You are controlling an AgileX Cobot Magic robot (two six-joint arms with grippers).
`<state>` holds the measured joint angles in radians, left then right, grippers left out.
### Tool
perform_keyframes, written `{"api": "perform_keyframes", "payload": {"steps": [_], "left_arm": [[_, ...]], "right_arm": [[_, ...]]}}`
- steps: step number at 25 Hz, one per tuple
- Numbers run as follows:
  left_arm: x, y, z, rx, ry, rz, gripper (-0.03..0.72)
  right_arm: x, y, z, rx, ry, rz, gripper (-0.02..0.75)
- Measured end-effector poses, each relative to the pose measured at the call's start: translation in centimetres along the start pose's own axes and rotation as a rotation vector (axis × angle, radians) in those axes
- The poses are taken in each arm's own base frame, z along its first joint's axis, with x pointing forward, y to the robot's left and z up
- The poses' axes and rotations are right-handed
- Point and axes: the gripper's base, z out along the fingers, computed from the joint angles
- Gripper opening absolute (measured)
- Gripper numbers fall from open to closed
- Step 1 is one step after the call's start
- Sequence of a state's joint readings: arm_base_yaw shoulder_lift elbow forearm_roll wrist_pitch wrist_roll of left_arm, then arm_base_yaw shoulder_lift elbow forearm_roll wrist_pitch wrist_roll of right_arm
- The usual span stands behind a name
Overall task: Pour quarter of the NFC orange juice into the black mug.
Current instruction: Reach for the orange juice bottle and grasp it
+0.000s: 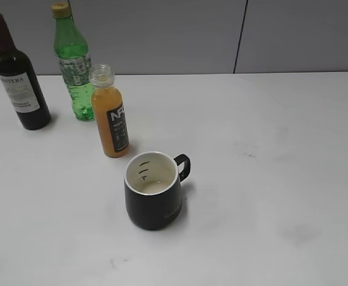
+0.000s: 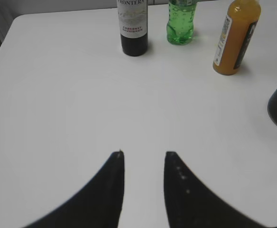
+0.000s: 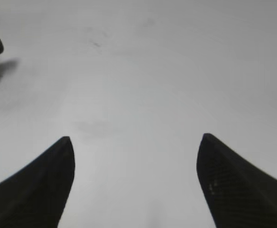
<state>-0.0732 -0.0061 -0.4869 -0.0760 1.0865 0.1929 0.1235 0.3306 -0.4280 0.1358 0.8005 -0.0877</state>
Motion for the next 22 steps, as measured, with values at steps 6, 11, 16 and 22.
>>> {"api": "perform_keyframes", "payload": {"steps": [6, 11, 16, 22], "left_arm": [[0.0, 0.0, 0.0, 0.000, 0.000, 0.000, 0.232], [0.0, 0.0, 0.0, 0.000, 0.000, 0.000, 0.232], [0.0, 0.0, 0.0, -0.001, 0.000, 0.000, 0.232], [0.0, 0.0, 0.0, -0.001, 0.000, 0.000, 0.232]], "right_arm": [[2.1, -0.2, -2.0, 0.060, -0.021, -0.014, 0.597], [3.1, -0.4, -3.6, 0.105, -0.139, 0.016, 0.596], [3.4, -0.4, -4.1, 0.109, -0.175, 0.021, 0.595], [3.4, -0.4, -4.1, 0.109, -0.175, 0.023, 0.595]]}}
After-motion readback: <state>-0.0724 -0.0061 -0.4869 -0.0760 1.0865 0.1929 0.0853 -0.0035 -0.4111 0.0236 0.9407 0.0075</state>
